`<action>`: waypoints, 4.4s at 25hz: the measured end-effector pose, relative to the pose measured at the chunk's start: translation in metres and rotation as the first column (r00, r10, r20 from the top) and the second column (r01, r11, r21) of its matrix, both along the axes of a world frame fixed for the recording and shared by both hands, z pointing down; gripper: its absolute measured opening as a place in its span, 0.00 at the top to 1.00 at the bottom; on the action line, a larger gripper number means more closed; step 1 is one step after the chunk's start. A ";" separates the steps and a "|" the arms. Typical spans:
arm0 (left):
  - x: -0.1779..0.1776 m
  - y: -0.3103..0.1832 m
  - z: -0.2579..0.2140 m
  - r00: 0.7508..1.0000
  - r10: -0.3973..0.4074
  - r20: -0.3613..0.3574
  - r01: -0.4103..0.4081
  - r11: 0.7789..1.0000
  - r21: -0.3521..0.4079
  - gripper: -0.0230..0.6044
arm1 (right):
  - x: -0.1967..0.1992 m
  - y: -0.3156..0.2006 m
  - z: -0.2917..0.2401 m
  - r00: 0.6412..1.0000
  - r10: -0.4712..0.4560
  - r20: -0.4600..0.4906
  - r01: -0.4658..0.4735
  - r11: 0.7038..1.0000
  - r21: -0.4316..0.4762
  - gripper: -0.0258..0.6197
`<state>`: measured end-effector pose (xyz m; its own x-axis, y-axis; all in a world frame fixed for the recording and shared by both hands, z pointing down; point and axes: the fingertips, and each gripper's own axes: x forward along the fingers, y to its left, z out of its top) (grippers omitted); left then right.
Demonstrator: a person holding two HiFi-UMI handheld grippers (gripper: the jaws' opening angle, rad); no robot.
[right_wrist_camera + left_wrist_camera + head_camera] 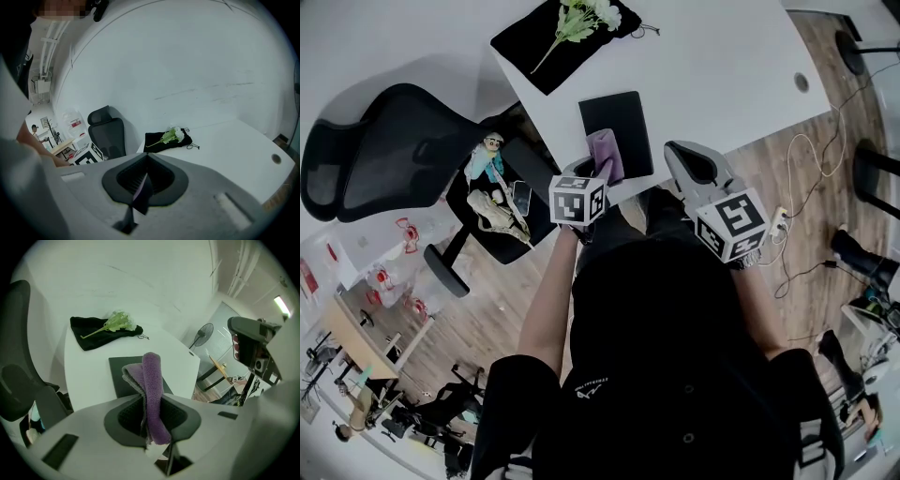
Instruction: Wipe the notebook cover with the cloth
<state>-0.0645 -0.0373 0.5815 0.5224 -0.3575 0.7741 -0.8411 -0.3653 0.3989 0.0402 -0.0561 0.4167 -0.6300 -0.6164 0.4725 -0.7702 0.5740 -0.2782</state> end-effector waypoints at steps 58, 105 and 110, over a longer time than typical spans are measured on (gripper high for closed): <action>0.042 0.022 0.048 0.996 0.089 -0.025 -0.091 0.990 -0.104 0.83 | -0.005 0.006 0.013 1.000 -0.031 0.000 0.031 0.998 -0.062 0.95; -0.068 0.031 0.016 1.000 -0.015 0.003 0.015 0.999 -0.036 0.83 | -0.067 0.017 0.034 1.000 -0.024 -0.010 0.023 0.992 -0.120 0.95; -0.064 0.024 -0.019 0.999 -0.046 -0.020 0.047 0.997 0.068 0.83 | -0.066 0.019 0.035 0.999 -0.035 -0.011 0.034 0.991 -0.127 0.95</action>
